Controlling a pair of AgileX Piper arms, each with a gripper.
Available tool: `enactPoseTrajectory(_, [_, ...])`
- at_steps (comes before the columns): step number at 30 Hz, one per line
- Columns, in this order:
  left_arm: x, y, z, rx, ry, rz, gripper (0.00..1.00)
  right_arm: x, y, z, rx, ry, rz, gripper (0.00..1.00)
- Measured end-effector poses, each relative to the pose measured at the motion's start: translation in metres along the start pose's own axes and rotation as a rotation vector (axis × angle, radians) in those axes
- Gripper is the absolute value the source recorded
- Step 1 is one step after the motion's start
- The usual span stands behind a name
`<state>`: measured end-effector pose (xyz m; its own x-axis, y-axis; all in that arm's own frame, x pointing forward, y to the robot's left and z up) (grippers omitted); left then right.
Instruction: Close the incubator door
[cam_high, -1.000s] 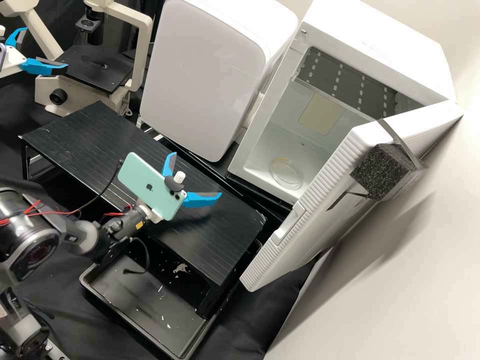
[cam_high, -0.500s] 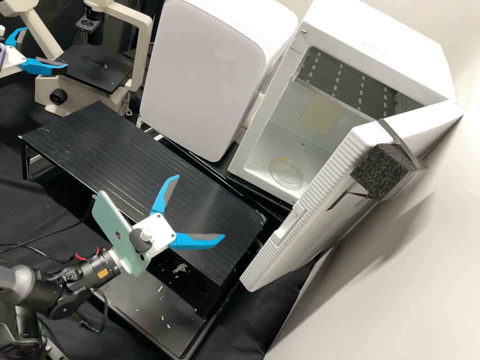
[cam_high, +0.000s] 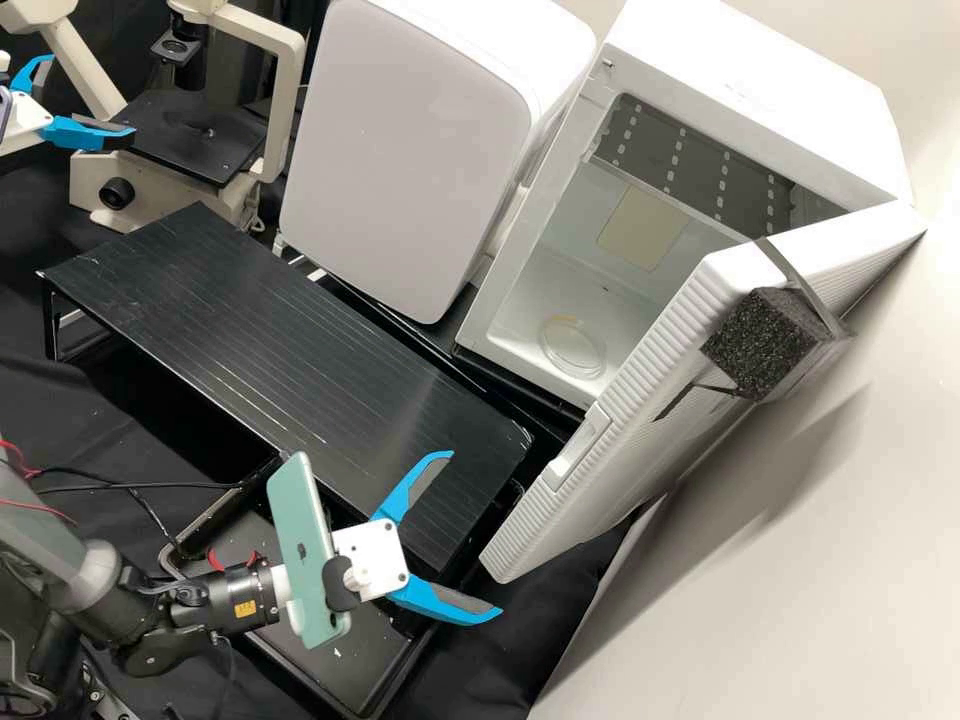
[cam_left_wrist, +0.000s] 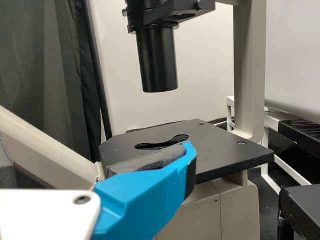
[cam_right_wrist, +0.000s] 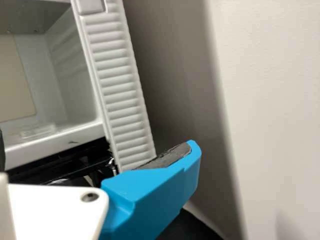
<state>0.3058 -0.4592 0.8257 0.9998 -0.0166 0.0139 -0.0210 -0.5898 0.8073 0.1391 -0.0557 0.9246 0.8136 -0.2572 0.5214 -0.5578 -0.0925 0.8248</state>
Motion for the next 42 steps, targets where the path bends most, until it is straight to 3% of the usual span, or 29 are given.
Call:
enactPoseTrajectory(10, [0.000, 0.000, 0.000, 0.000, 0.000, 0.000, 1.00, 0.032, 0.001, 0.006, -0.060, -0.018, 0.035, 1.00])
enactPoseTrajectory(22, [0.000, 0.000, 0.000, 0.000, 0.000, 0.000, 1.00, 0.042, -0.016, -0.005, -0.041, 0.051, -0.063, 1.00])
enactPoseTrajectory(33, [0.000, 0.000, 0.000, 0.000, 0.000, 0.000, 1.00, 0.038, -0.016, -0.013, 0.076, 0.068, -0.088, 1.00])
enactPoseTrajectory(37, [0.000, 0.000, 0.000, 0.000, 0.000, 0.000, 1.00, 0.029, -0.021, -0.025, 0.124, 0.105, -0.153, 1.00])
enactPoseTrajectory(42, [0.000, 0.000, 0.000, 0.000, 0.000, 0.000, 1.00, 0.012, -0.034, -0.050, 0.098, 0.226, -0.269, 1.00])
